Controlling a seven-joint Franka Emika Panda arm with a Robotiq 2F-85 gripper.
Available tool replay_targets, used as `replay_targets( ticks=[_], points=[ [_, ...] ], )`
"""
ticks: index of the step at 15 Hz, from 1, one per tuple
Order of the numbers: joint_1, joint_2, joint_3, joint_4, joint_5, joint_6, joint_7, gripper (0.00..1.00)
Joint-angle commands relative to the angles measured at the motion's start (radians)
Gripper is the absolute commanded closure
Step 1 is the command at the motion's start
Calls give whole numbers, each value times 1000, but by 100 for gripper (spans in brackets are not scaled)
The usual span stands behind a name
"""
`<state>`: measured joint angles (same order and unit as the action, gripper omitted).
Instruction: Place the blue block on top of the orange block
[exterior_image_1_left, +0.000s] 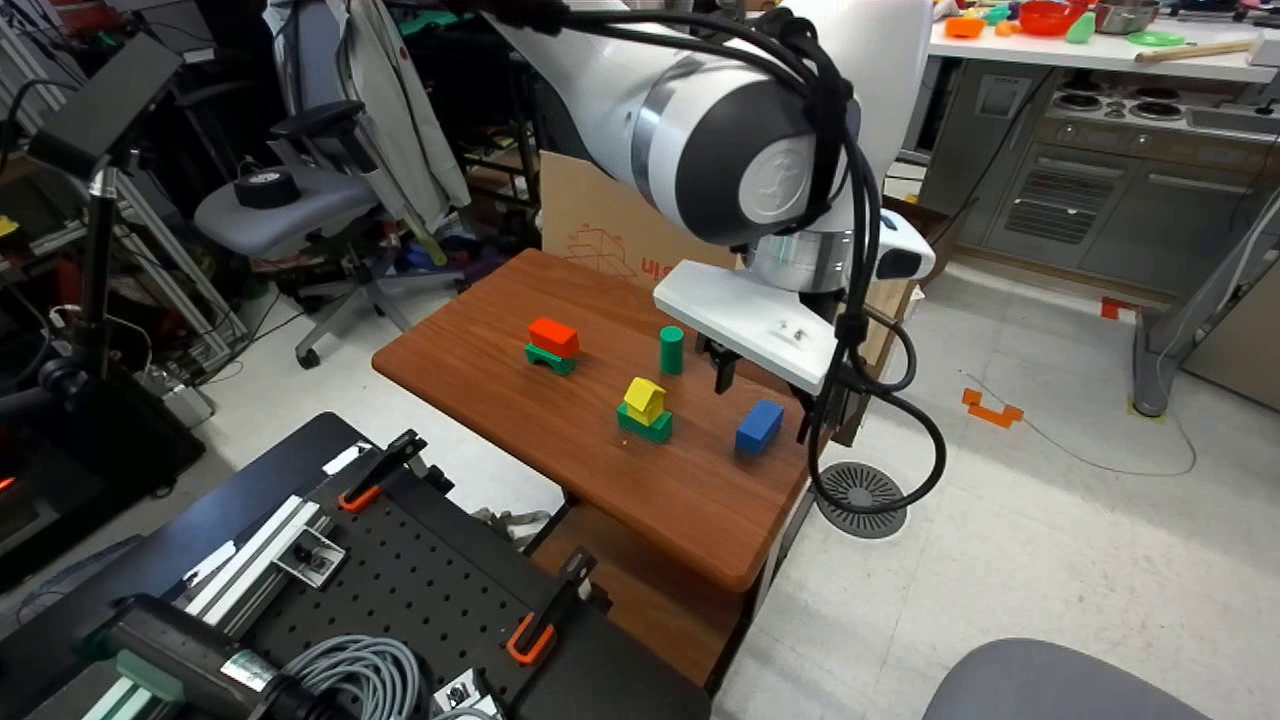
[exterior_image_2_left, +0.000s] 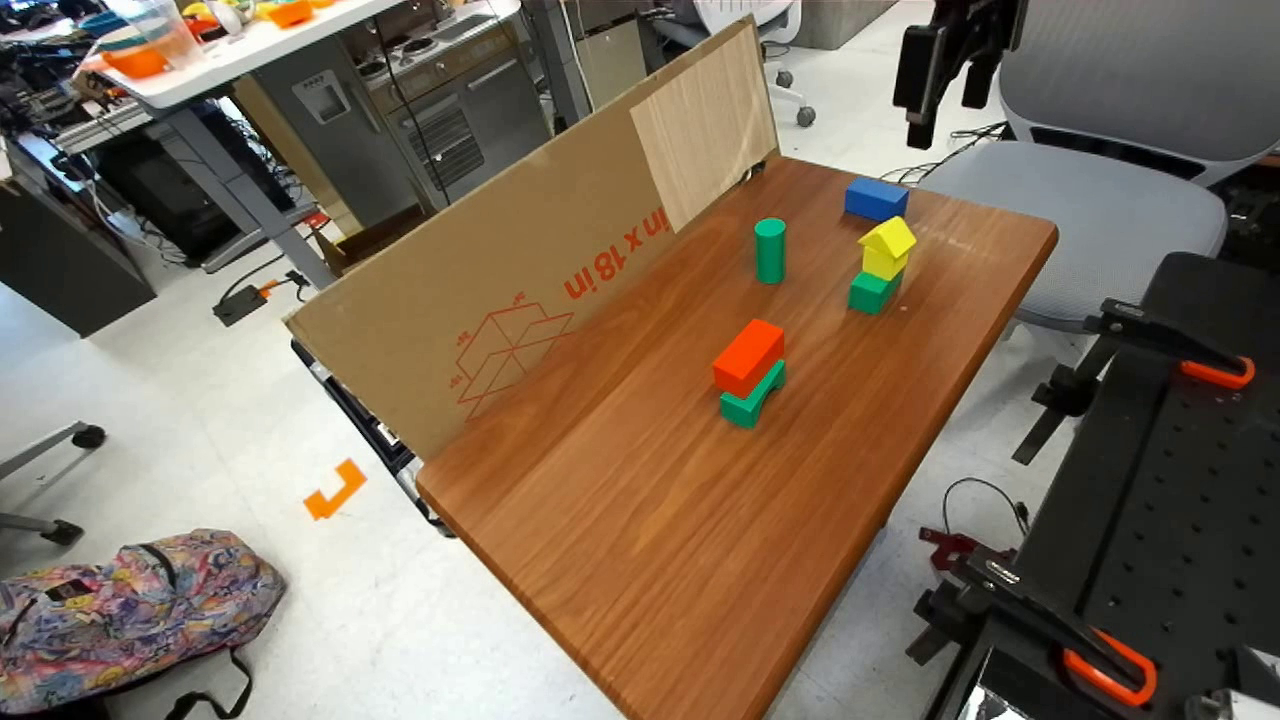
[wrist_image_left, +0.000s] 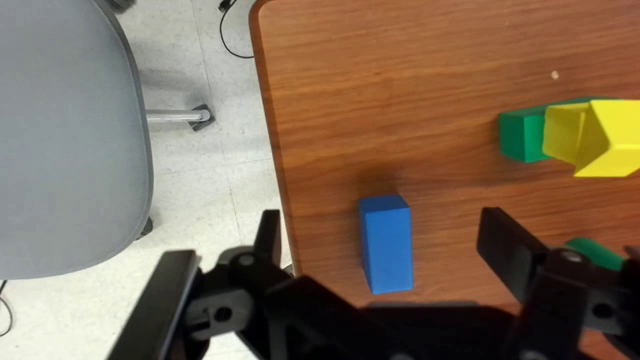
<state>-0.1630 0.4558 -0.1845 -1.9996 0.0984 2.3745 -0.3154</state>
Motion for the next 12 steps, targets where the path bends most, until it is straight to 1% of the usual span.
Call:
replay_targets(
  ticks=[1, 6, 12],
  points=[
    [-40, 122, 49, 158, -29, -69, 15, 0],
    [-40, 216, 73, 286, -59, -141, 23, 0],
    [-34, 307, 87, 385, -99, -212, 19, 0]
  ],
)
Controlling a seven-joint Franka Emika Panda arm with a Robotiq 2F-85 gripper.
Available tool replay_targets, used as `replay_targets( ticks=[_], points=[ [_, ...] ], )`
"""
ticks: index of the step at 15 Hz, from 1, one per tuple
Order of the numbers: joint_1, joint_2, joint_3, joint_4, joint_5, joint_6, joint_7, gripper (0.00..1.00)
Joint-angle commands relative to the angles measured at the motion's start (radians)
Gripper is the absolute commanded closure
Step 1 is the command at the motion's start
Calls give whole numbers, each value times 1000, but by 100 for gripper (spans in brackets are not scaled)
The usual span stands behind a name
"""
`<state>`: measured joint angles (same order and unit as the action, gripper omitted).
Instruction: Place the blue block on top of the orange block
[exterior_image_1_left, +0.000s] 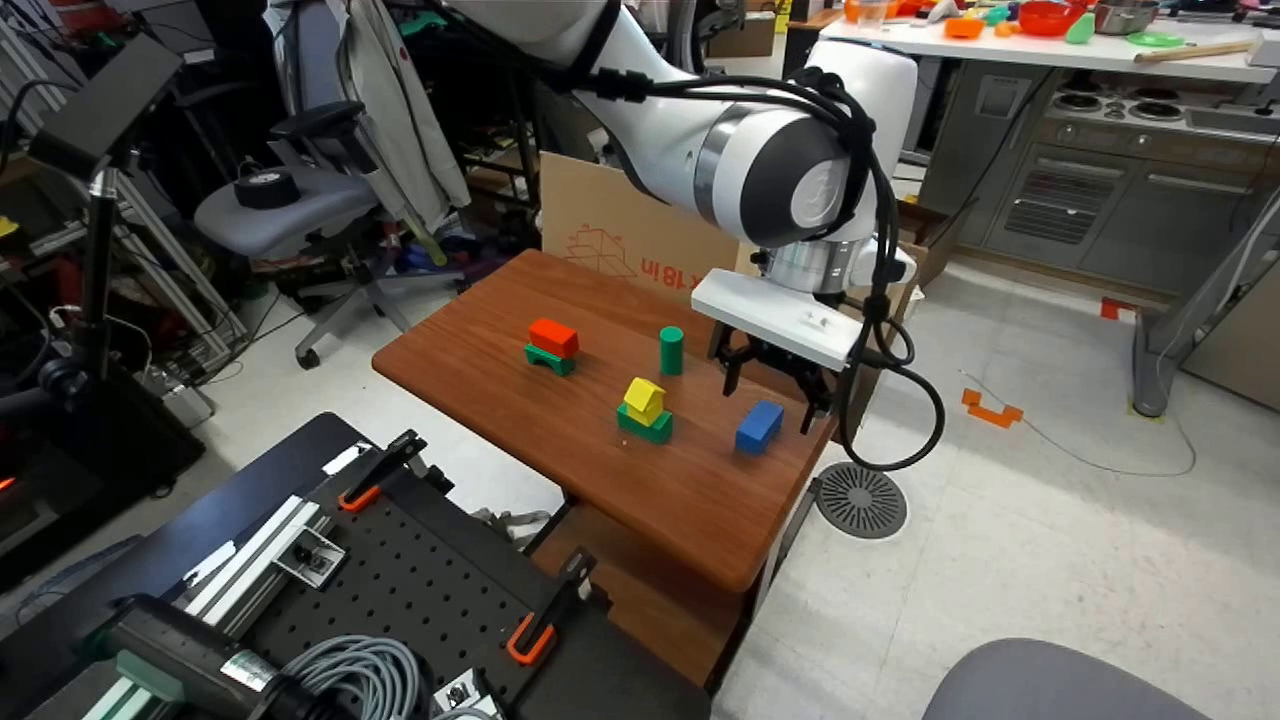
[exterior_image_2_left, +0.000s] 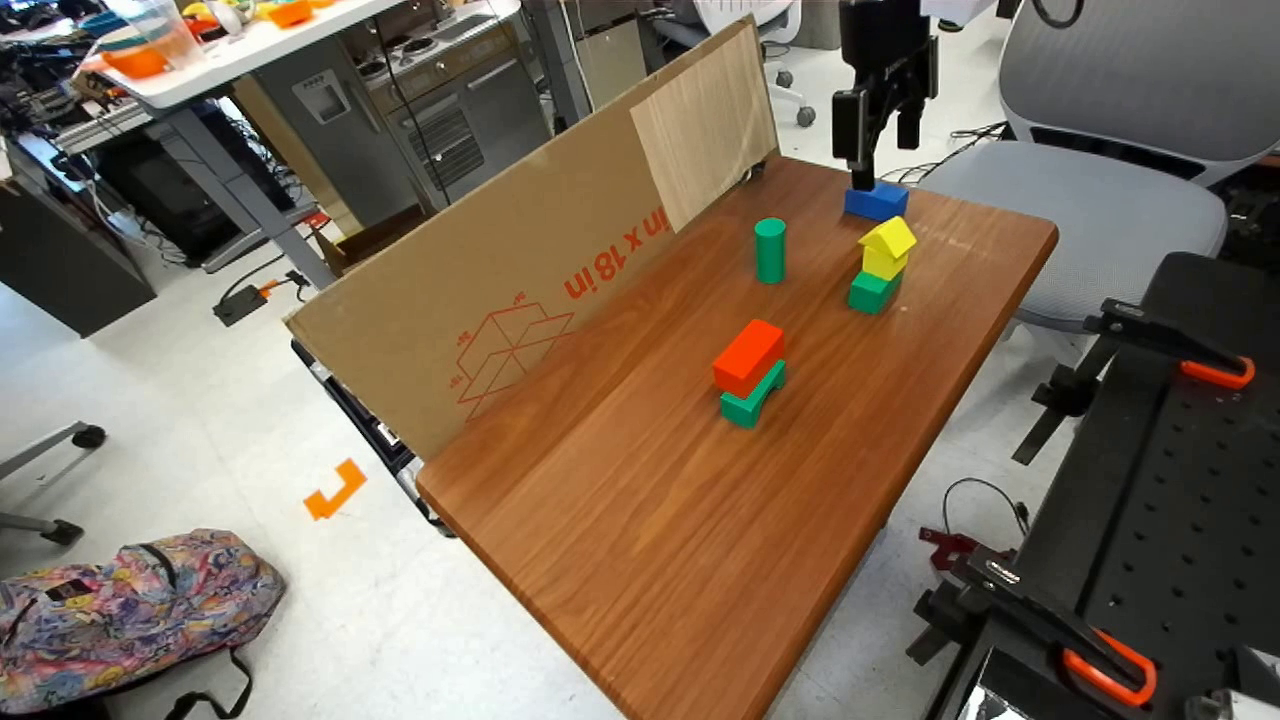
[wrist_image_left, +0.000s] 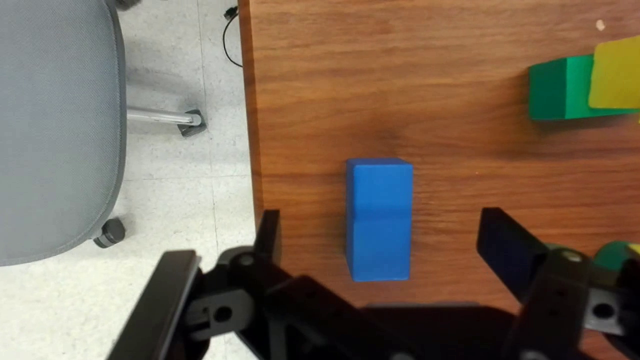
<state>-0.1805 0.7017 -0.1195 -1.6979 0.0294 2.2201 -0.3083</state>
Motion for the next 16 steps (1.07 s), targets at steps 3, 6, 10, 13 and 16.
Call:
replay_targets(
  ticks=[3, 6, 10, 13, 16],
  points=[
    [-11, 102, 24, 125, -52, -86, 13, 0],
    [-7, 134, 28, 159, -71, -102, 11, 4],
    [-9, 159, 35, 192, -83, -121, 5, 37],
    [-9, 162, 37, 207, -86, -131, 2, 62],
    [-16, 147, 46, 209, -73, -149, -4, 84]
  ],
)
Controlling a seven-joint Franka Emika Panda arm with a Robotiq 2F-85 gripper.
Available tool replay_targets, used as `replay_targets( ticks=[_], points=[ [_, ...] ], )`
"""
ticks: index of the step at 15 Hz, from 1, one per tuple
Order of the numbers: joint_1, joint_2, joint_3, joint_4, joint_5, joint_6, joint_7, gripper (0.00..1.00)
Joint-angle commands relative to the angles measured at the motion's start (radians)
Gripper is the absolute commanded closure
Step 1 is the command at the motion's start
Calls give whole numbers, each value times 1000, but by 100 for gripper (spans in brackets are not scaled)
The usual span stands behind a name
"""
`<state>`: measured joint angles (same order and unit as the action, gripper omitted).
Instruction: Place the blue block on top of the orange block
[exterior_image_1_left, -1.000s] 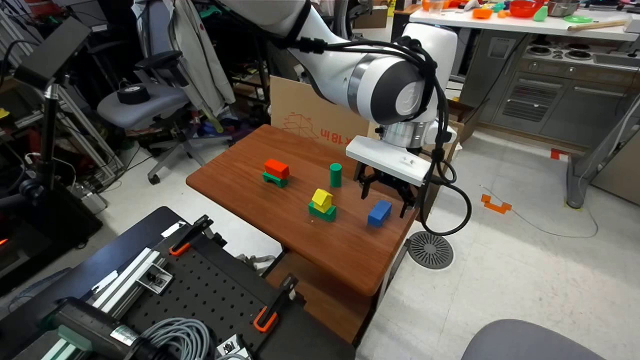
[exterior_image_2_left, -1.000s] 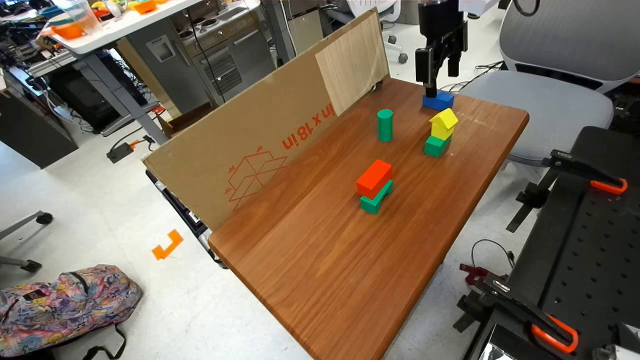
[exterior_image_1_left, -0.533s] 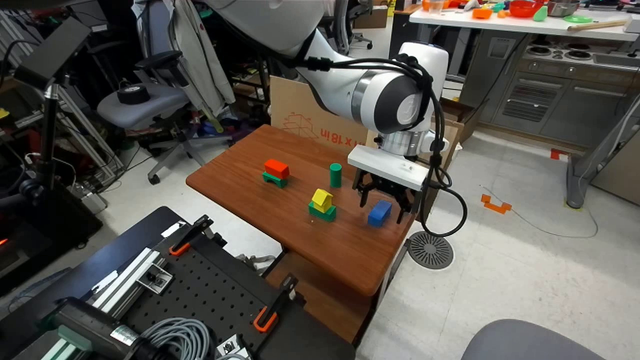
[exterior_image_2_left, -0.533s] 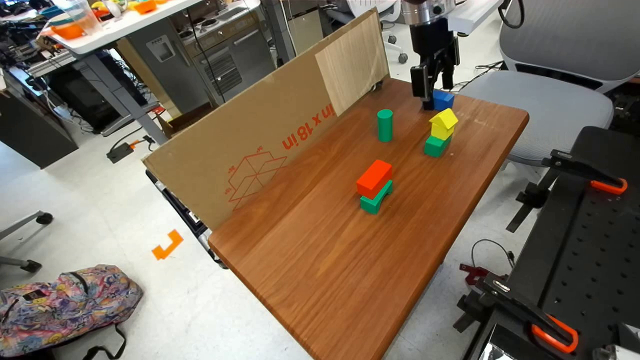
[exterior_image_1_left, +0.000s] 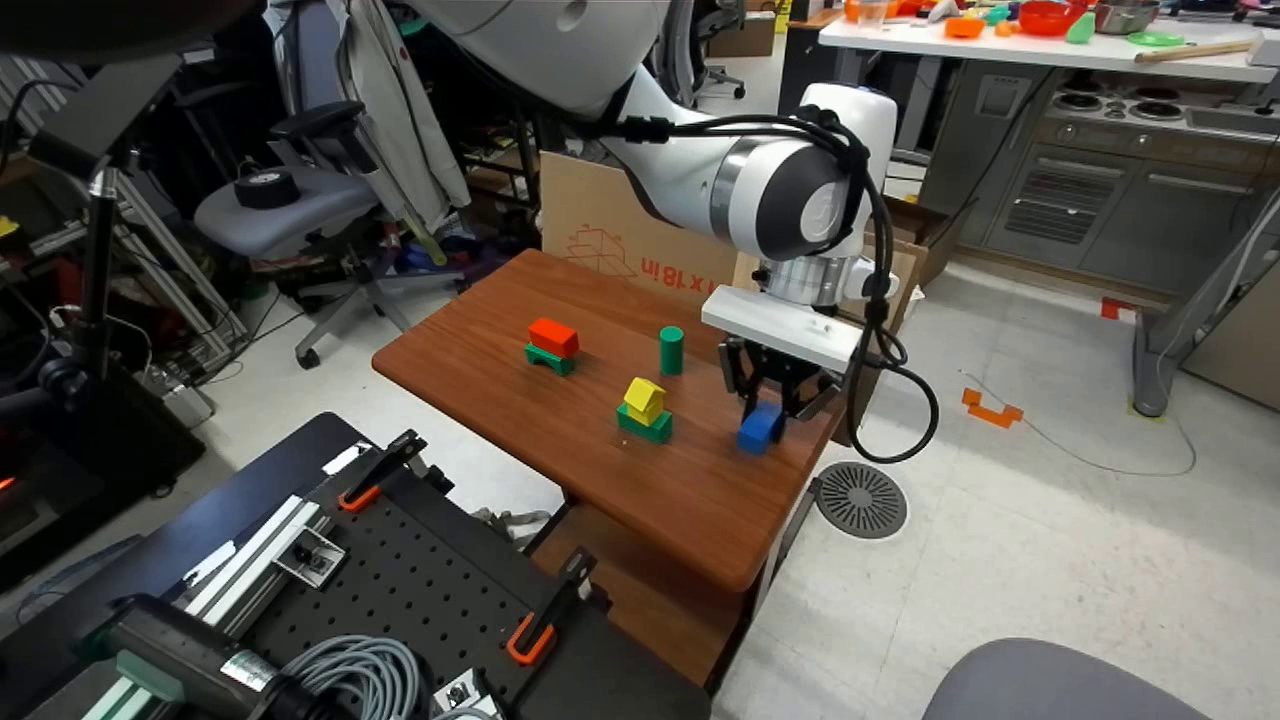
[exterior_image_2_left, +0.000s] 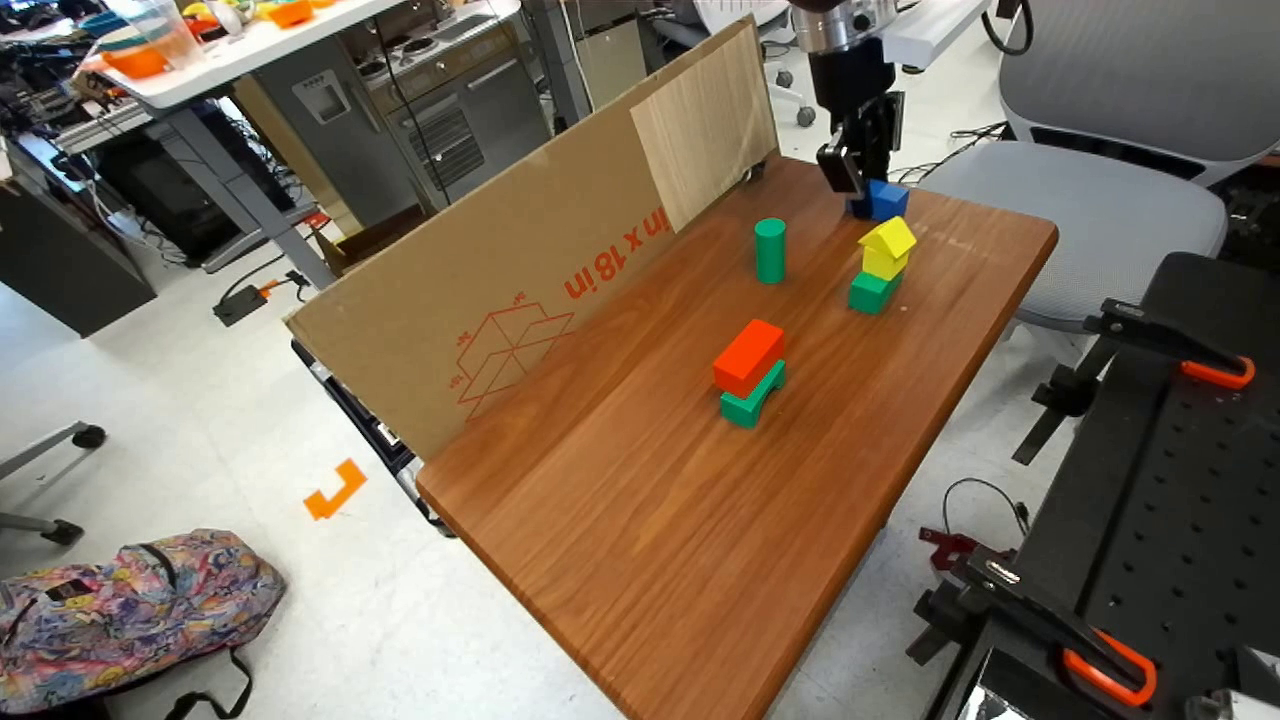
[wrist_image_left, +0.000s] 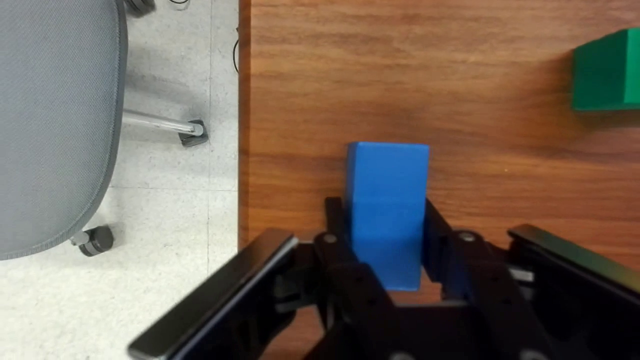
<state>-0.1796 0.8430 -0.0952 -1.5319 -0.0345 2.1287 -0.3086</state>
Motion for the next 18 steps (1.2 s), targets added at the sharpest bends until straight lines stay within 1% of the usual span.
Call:
replay_targets(
  ticks=[1, 4, 6, 7, 14, 17, 18],
  points=[
    [-17, -5, 27, 38, -6, -69, -8, 91],
    [-12, -51, 50, 10, -17, -87, -68, 92],
    [-20, -93, 92, -19, -1, -98, -151, 92],
    [-12, -111, 104, -32, -10, -95, -181, 92],
    [73, -247, 199, -71, -55, -90, -381, 92],
    [121, -286, 218, -109, -83, -79, -458, 92],
    [141, -292, 216, -127, -107, -69, -474, 92]
  ],
)
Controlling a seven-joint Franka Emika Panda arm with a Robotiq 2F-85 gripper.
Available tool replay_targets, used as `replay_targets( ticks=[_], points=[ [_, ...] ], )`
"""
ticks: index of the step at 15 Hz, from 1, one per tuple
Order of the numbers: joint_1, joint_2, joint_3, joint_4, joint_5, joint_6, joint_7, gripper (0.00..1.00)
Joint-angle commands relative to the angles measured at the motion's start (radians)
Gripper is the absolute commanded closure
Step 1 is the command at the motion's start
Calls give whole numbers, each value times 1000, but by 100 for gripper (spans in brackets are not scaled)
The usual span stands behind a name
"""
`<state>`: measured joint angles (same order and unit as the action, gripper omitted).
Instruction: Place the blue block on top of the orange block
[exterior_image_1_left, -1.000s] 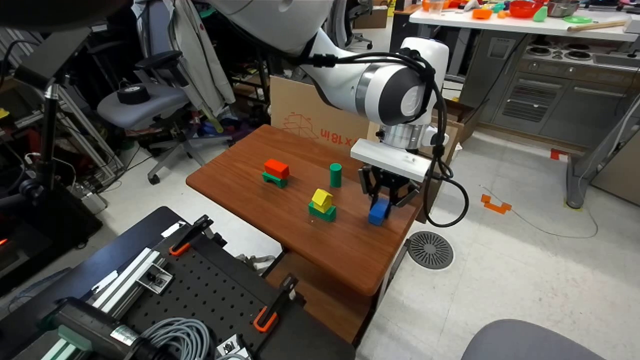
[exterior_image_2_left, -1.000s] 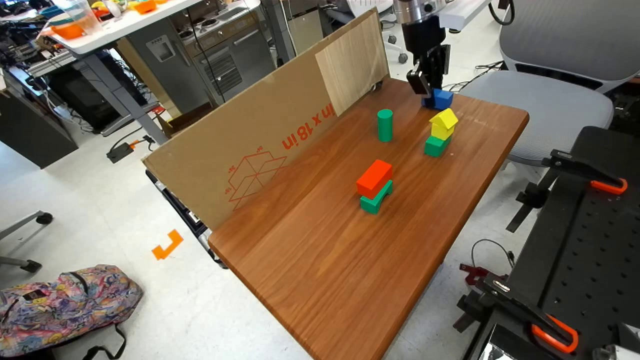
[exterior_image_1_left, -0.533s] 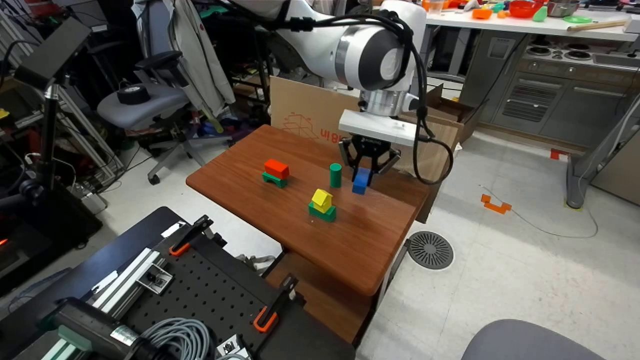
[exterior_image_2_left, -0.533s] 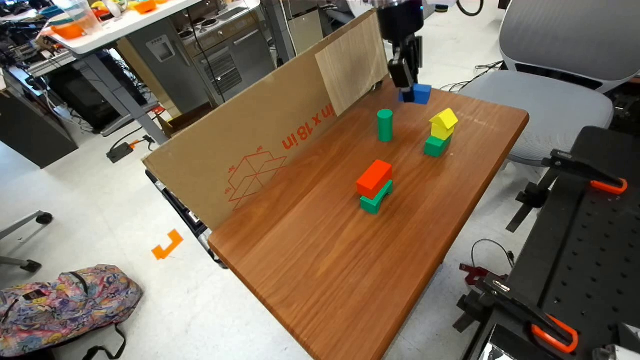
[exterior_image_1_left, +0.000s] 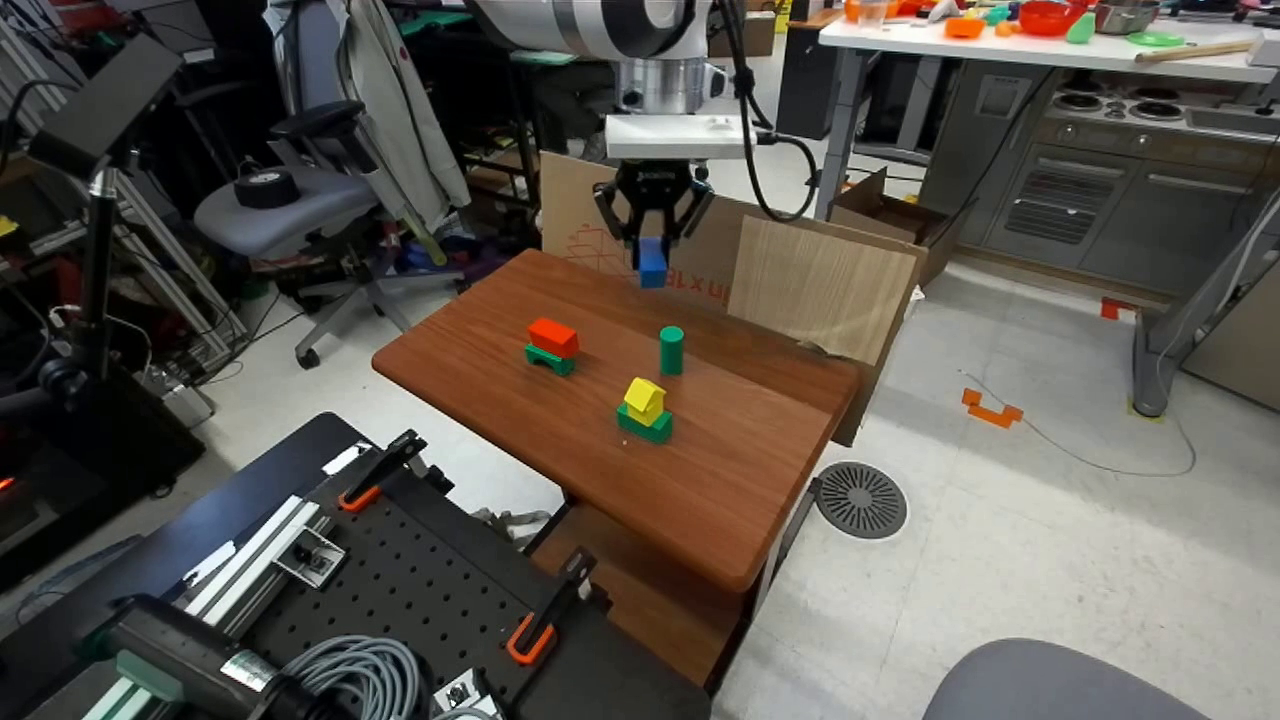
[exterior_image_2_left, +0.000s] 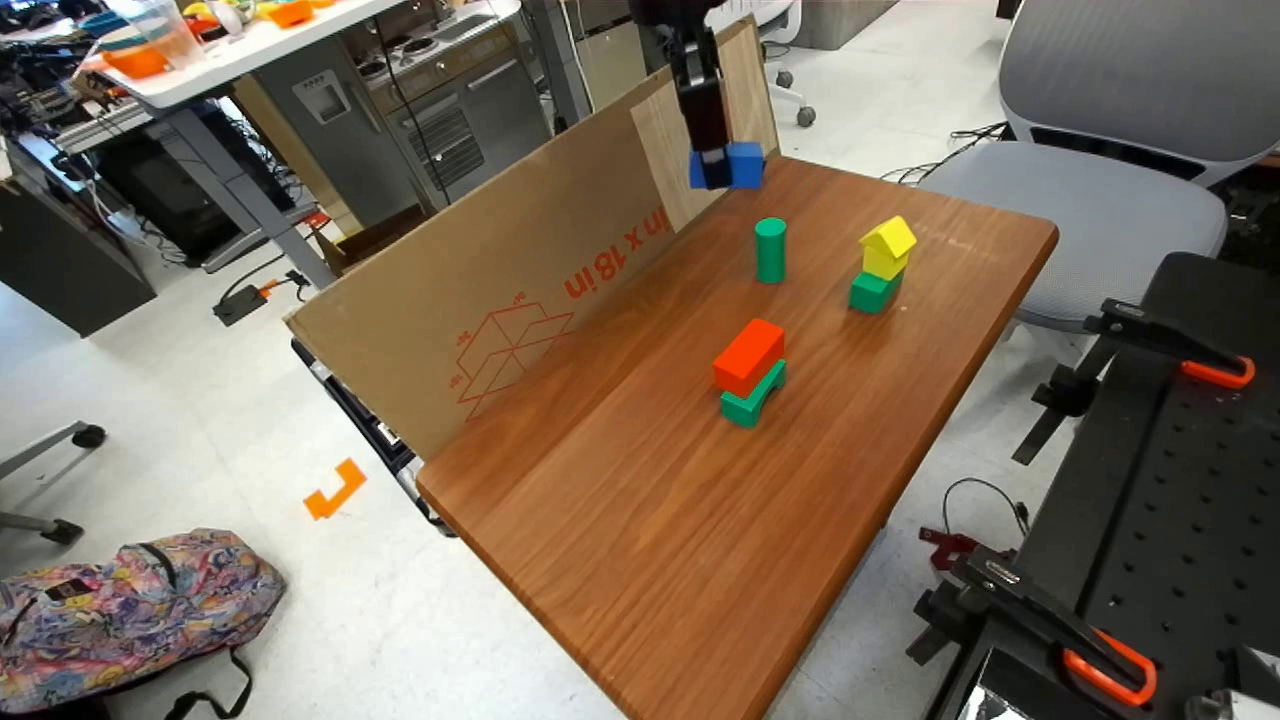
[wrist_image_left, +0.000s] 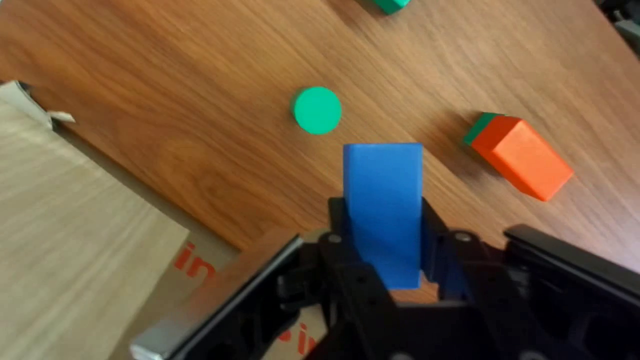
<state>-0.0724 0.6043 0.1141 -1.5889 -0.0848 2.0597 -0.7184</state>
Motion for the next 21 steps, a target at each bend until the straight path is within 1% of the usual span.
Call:
replay_targets(
  ticks=[1, 4, 8, 15, 20, 21],
  points=[
    [55, -53, 3, -73, -84, -6, -72, 92],
    [97, -59, -1, -111, -151, 9, -92, 92],
    [126, -64, 1, -141, -197, 22, -91, 92],
    [125, -80, 17, -180, -179, 42, -101, 92],
    [137, -155, 39, -294, -193, 79, -148, 92],
    [145, -147, 40, -296, -199, 88, -149, 92]
  ],
)
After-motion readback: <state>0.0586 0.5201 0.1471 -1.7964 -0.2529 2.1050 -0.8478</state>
